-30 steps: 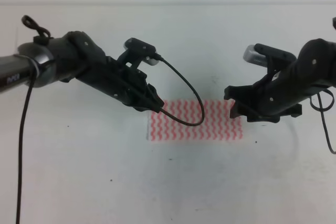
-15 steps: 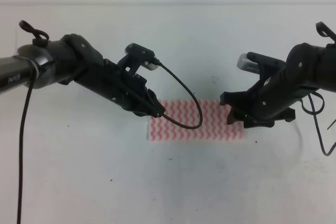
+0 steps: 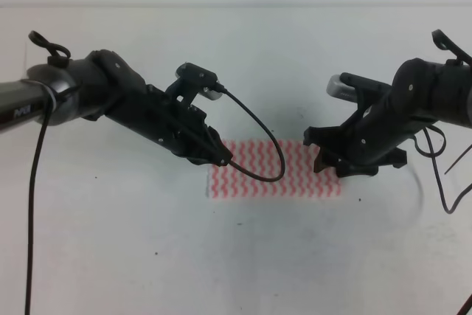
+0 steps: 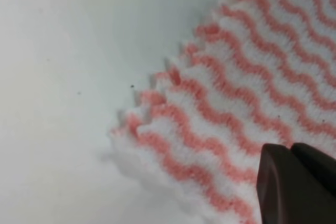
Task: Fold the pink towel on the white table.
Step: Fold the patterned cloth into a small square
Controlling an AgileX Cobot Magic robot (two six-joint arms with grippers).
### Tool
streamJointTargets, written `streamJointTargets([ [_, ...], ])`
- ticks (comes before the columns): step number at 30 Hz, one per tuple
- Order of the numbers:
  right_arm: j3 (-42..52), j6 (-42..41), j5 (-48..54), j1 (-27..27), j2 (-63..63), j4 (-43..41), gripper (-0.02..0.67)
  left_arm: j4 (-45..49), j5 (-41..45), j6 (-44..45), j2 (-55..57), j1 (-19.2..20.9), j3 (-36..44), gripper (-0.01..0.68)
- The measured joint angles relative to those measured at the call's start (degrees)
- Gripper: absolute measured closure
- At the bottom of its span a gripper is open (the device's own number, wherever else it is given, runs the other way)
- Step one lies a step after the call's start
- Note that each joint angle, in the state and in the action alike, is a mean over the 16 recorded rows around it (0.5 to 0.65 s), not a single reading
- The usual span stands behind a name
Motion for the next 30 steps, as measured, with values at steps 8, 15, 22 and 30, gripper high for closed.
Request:
streamJointTargets([
  [8, -0.5, -0.1, 0.5, 0.0, 0.6, -1.2, 0.391, 0.0, 0.1, 0.0, 0.0, 0.0, 0.0, 0.678],
  [15, -0.4, -0.3, 0.9, 0.0, 1.0, -2.3, 0.474, 0.0, 0.3, 0.0, 0.0, 0.0, 0.0, 0.678],
  [22, -0.6, -0.3, 1.1, 0.0, 2.3, -2.4, 0.533, -0.4, 0.7, 0.1, 0.0, 0.0, 0.0, 0.678],
  [30, -0.5, -0.3, 2.3, 0.0, 3.6, -2.9, 0.538, -0.8, 1.2, 0.2, 0.1, 0.0, 0.0, 0.678],
])
